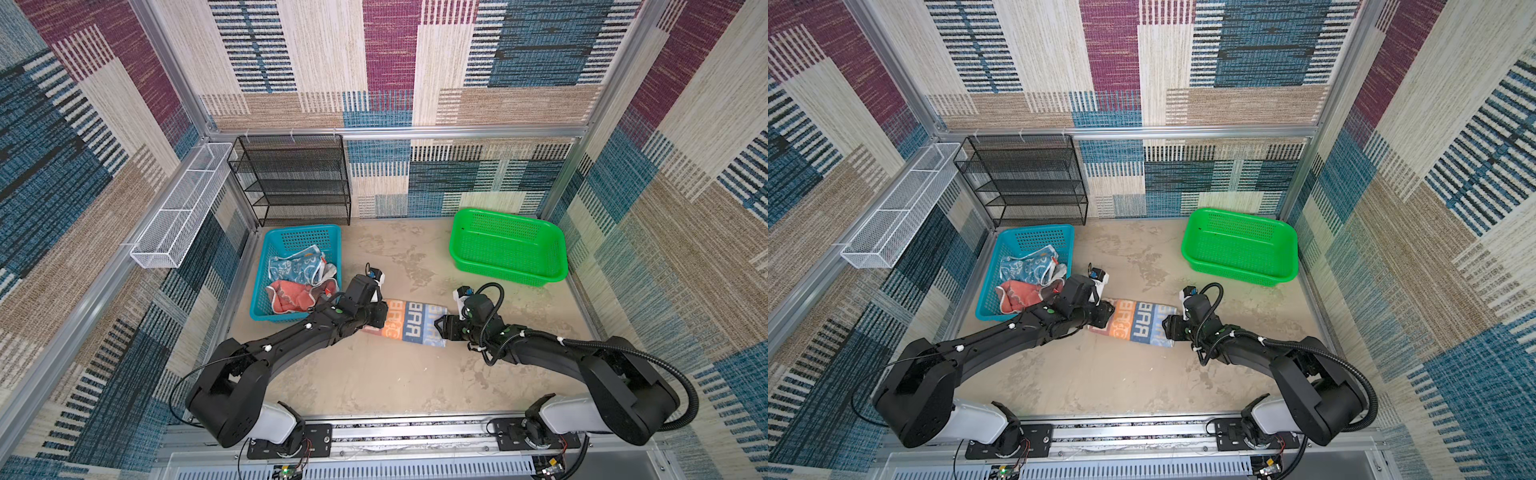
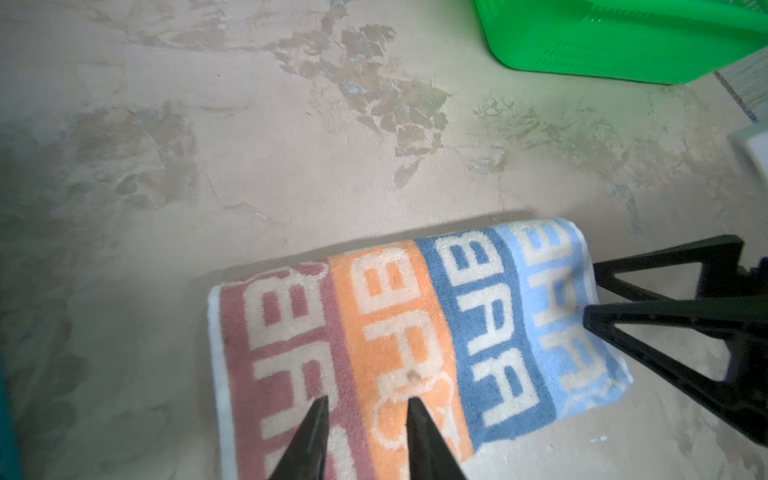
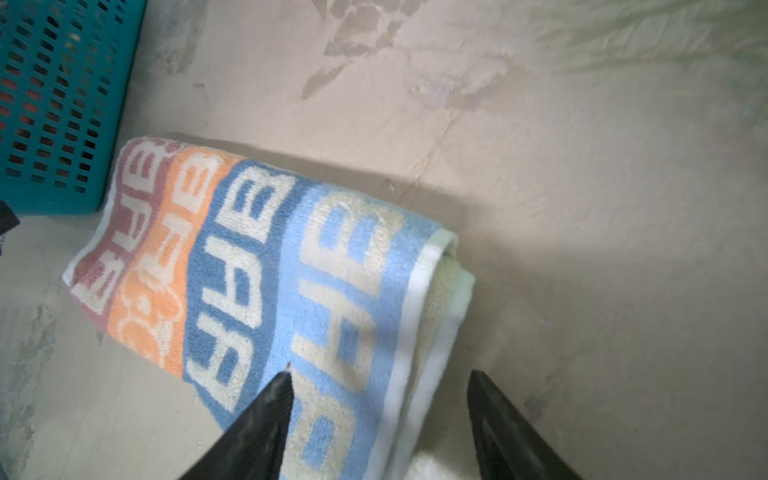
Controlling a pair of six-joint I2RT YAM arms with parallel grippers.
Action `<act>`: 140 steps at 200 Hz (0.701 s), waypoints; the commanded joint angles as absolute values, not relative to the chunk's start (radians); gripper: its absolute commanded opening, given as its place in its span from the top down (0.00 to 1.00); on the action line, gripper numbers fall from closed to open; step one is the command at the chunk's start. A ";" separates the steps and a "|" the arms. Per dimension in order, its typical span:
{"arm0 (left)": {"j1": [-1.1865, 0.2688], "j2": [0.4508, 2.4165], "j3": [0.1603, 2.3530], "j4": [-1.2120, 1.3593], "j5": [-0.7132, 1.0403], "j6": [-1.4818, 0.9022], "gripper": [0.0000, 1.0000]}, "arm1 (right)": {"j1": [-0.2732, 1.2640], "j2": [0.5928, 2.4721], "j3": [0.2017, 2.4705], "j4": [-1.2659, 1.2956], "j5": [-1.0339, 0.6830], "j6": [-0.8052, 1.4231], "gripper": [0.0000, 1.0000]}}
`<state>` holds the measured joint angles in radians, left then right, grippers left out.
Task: Fold and stack the towels
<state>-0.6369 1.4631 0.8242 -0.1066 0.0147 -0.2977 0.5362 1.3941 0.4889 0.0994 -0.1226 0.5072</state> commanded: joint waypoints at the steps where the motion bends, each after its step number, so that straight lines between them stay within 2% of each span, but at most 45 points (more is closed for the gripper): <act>1: -0.640 1.488 0.776 -0.036 -0.005 -0.365 0.64 | 0.537 1.415 0.500 0.102 -0.135 0.540 0.28; 51: -0.638 1.561 0.665 0.086 -0.051 -0.390 0.65 | 0.537 1.449 0.507 0.104 -0.175 0.532 0.26; 83: -0.638 1.595 0.651 0.097 -0.070 -0.394 0.66 | 0.535 1.490 0.508 0.137 -0.216 0.555 0.28; 140: -0.638 1.614 0.635 0.104 -0.074 -0.402 0.66 | 0.536 1.609 0.518 0.237 -0.229 0.589 0.43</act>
<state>-0.6395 1.5970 0.6449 0.1871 -0.0723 -0.3801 0.5354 1.5650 0.5213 0.3031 -0.2161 0.5446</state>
